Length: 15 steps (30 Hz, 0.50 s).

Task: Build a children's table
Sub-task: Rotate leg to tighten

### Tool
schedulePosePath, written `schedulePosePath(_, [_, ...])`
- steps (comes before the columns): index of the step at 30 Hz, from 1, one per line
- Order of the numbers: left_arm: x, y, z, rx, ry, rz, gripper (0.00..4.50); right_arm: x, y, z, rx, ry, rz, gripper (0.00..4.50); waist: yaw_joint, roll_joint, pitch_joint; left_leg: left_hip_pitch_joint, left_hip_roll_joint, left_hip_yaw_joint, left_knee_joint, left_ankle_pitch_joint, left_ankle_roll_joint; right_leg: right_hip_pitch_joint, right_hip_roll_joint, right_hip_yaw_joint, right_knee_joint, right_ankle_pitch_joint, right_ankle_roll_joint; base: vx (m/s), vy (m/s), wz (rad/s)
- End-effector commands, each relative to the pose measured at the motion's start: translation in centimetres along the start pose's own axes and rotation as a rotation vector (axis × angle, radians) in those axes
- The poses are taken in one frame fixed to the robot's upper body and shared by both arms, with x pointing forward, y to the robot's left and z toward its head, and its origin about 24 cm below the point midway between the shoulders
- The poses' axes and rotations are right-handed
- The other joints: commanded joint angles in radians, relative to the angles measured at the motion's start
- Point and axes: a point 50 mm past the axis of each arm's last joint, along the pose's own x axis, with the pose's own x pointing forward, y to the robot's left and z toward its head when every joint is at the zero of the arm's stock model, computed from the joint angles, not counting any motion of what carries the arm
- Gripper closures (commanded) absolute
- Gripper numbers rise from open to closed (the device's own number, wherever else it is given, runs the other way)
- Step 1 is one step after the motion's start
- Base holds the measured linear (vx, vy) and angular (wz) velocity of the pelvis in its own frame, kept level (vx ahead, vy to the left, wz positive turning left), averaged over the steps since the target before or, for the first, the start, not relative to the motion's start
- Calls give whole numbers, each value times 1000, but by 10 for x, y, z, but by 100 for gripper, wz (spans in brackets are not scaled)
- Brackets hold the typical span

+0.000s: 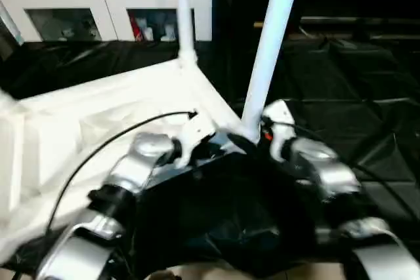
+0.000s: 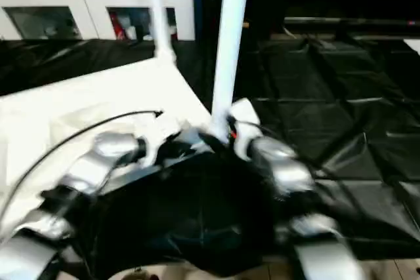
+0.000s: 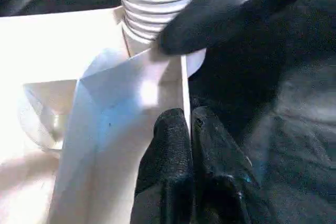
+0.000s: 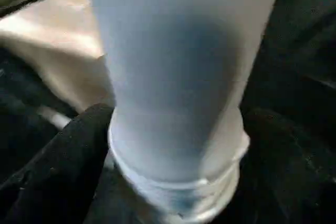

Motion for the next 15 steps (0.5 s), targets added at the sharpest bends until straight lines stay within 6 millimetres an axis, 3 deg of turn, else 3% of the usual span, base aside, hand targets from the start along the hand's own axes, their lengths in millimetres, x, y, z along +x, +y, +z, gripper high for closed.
schedulePosePath(1, [0, -8, 15, 62, -95, -95, 450, -4, 7, 5, -35, 2, 114, 7, -2, -7, -68, 7, 15, 10, -59, -120, 80, 62, -52, 37, -61, -6, -236, 0, 0, 0])
schedulePosePath(6, [-11, -13, 11, 61, -82, -198, 450, -16, 11, 7, -83, 39, 219, 7, 2, -13, -67, 6, 16, 12, -58, -108, 92, 60, -52, 37, -60, -13, -243, 0, 0, 0])
schedulePosePath(7, [-14, -15, 8, 66, -63, -233, 450, -19, 12, 7, -81, 48, 245, 33, 3, -13, -66, 8, 17, 11, -59, -119, 89, 59, -52, 37, -61, -39, -241, 0, 0, 0])
schedulePosePath(10, [-18, -15, 4, 73, -43, -247, 450, -20, 12, 6, -86, 68, 264, 47, 7, -13, -65, 10, 19, 12, -60, -131, 80, 55, -53, 38, -63, -67, -239, 0, 0, 0])
schedulePosePath(11, [-18, -15, 4, 73, -43, -247, 450, -20, 12, 6, -86, 68, 264, 75, 6, -13, -66, 10, 18, 11, -60, -128, 75, 56, -53, 38, -62, -69, -236, 0, 0, 0])
schedulePosePath(15, [-20, -16, 2, 67, -38, -249, 450, -17, 16, 5, -68, 77, 294, 106, 8, -18, -68, 6, 17, 10, -58, -95, 81, 60, -54, 37, -56, -34, -236, 0, 0, 0])
